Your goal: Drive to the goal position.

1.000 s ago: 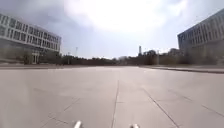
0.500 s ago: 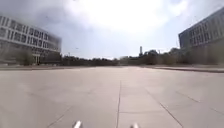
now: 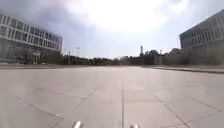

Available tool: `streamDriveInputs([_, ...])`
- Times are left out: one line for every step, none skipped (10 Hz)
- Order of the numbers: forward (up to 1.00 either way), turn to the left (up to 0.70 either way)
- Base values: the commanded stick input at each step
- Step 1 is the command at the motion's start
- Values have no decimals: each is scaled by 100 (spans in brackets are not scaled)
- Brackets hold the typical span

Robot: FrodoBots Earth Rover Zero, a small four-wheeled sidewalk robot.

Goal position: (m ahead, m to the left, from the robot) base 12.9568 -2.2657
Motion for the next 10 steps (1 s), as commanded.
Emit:
streamDriveInputs([70, 0])
streamDriveInputs([70, 0])
streamDriveInputs([70, 0])
streamDriveInputs([70, 0])
streamDriveInputs([70, 0])
streamDriveInputs([70, 0])
streamDriveInputs([70, 0])
streamDriveInputs([70, 0])
streamDriveInputs([70, 0])
streamDriveInputs([70, 0])
